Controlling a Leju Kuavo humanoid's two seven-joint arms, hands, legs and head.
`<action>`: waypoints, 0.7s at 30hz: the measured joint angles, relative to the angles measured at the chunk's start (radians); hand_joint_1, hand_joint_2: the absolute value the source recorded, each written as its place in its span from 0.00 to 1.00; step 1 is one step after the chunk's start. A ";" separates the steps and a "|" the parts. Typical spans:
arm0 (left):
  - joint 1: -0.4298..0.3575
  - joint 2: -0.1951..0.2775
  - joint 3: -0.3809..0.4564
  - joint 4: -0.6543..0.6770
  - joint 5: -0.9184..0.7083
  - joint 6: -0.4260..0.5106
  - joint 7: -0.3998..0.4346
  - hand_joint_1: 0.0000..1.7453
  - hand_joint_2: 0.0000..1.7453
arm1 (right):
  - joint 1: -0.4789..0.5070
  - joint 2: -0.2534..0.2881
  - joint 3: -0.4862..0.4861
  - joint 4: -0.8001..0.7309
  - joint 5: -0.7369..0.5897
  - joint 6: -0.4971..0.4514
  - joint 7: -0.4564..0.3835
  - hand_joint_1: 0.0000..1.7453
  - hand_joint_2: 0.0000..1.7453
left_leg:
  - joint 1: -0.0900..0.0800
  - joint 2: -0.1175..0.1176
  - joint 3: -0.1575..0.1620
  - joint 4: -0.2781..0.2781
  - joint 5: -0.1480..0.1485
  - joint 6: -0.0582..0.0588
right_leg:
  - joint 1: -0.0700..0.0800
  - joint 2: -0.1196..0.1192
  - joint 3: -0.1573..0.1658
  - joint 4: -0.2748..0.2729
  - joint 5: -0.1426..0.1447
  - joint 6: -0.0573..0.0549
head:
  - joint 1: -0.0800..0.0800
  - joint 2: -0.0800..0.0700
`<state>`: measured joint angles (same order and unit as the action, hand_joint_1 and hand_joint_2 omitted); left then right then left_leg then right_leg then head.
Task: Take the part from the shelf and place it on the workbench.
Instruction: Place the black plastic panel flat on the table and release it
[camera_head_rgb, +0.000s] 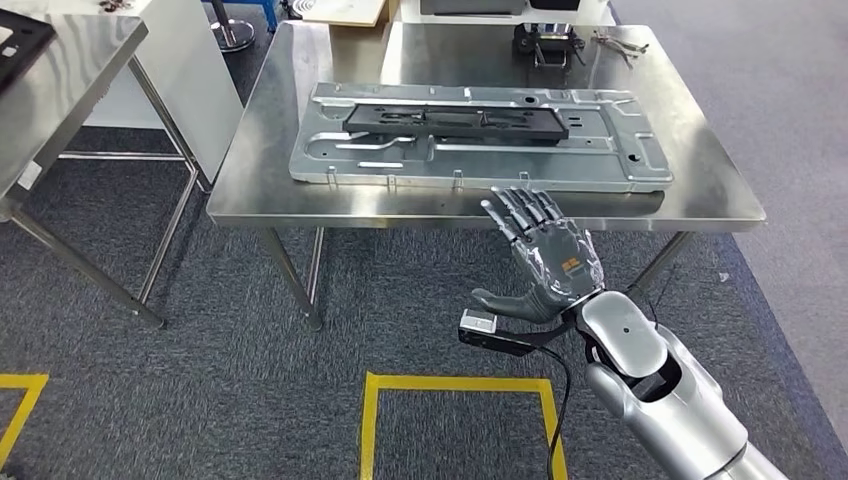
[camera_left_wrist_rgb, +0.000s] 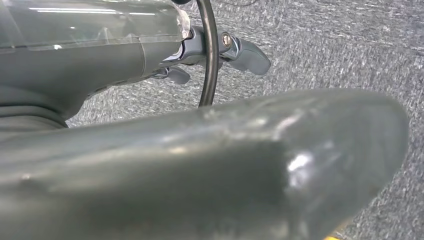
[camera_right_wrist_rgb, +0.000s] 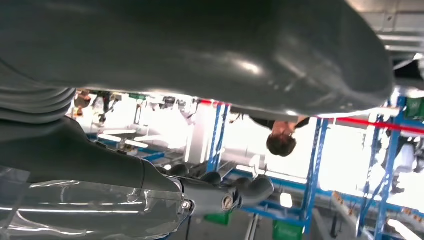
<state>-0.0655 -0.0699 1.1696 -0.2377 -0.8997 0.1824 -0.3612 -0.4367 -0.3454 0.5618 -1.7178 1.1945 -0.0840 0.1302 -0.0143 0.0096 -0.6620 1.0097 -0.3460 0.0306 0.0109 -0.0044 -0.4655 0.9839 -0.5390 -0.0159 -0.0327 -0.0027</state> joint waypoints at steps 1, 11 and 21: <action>0.001 0.001 0.000 0.000 -0.001 0.001 0.000 0.00 0.00 | 0.006 -0.001 -0.001 -0.002 0.001 -0.001 0.001 0.00 0.00 | 0.001 -0.001 -0.002 -0.003 0.007 -0.005 | -0.002 -0.001 -0.006 -0.003 0.012 -0.003 | 0.000 0.000; 0.005 0.002 0.000 0.000 -0.004 0.005 0.007 0.00 0.00 | 0.064 -0.002 -0.003 -0.021 0.019 -0.003 0.008 0.00 0.00 | 0.043 -0.007 0.052 0.206 -0.133 -0.070 | -0.031 -0.008 -0.174 0.017 0.141 0.008 | 0.000 0.000; 0.001 0.008 0.000 0.000 -0.026 0.015 0.019 0.00 0.00 | 0.065 0.006 -0.012 -0.025 0.025 0.052 0.009 0.00 0.00 | 0.031 -0.002 0.115 -0.003 -0.122 -0.003 | -0.040 -0.005 -0.263 0.201 -0.001 0.061 | 0.000 0.000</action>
<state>-0.0646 -0.0617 1.1699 -0.2380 -0.9258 0.1974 -0.3417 -0.3713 -0.3399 0.5496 -1.7426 1.2192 -0.0318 0.1395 0.0169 0.0075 -0.5474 1.0063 -0.4678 0.0279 -0.0291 -0.0094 -0.7281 1.1853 -0.5398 0.0448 -0.0326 -0.0027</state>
